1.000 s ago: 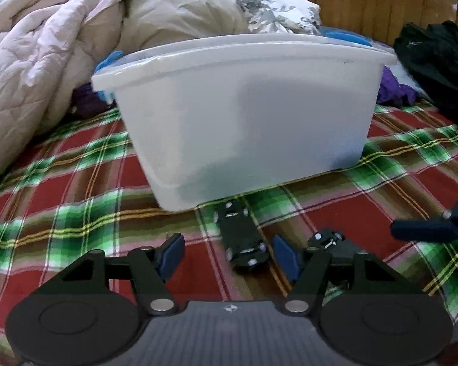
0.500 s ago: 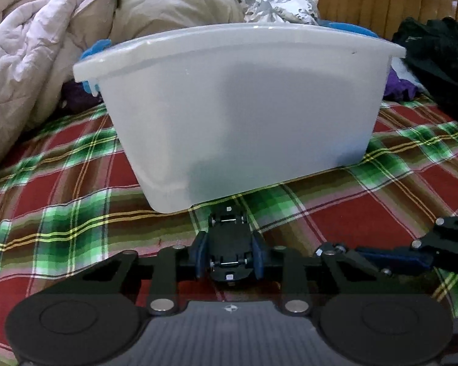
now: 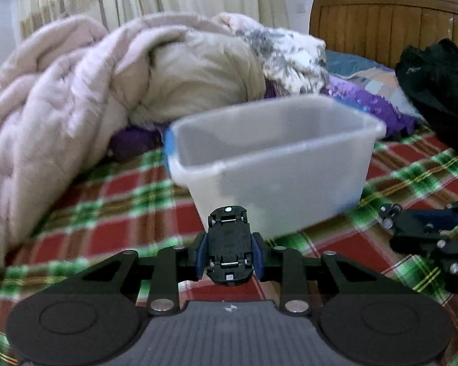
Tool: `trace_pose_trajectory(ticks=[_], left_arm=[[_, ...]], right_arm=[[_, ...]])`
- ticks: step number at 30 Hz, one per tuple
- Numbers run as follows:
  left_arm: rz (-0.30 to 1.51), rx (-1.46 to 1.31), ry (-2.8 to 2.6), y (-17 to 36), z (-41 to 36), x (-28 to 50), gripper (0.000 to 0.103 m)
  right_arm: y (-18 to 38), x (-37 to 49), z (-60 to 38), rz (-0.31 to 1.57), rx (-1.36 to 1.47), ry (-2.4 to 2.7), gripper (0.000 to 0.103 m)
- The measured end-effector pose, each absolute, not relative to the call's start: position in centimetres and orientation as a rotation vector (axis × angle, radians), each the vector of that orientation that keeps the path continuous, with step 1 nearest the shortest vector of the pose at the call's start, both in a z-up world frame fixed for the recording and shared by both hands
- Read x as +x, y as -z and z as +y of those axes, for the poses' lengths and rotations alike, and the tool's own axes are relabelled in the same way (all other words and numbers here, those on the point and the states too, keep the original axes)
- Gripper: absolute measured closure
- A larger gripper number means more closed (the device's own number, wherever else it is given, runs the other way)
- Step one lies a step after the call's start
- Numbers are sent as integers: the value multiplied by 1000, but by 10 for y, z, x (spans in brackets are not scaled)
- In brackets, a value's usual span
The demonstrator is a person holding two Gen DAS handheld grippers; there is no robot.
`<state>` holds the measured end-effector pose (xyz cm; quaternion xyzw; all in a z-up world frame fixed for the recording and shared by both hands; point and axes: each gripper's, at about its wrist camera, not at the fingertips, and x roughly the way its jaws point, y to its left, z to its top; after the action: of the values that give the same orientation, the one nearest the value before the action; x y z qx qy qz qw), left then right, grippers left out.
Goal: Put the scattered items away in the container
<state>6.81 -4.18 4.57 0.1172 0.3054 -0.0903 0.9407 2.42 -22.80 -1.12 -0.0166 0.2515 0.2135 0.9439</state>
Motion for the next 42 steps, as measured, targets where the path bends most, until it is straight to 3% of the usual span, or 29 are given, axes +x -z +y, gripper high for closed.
trace_pose_trajectory(ticks=[11,21,32,33,34,36,38,42], left_arm=[[609,218,130,-109,-39,92,70],[650,187,123,-145,-49,147,70],[879,171,115,-119,-58,235,69],[898,177,108,-115,-60,239,64],[908,185,103,-112,-61,241,59],[919,200,77,-105,-62,243,38],[919,193,71,-102,-60,243,38],[916,173,62,-103,-54,239,38]], right_arm=[[-60,57,-235,435,-70,-409,70],[-91,120,-227,489,-121,-407,70],[-74,207,-217,726,-140,-392,69],[-69,214,-217,760,-133,-387,68],[-65,219,-217,787,-134,-375,66],[-61,221,-216,797,-147,-350,36],[-62,217,-216,774,-151,-354,28],[-64,208,-218,758,-127,-370,25]])
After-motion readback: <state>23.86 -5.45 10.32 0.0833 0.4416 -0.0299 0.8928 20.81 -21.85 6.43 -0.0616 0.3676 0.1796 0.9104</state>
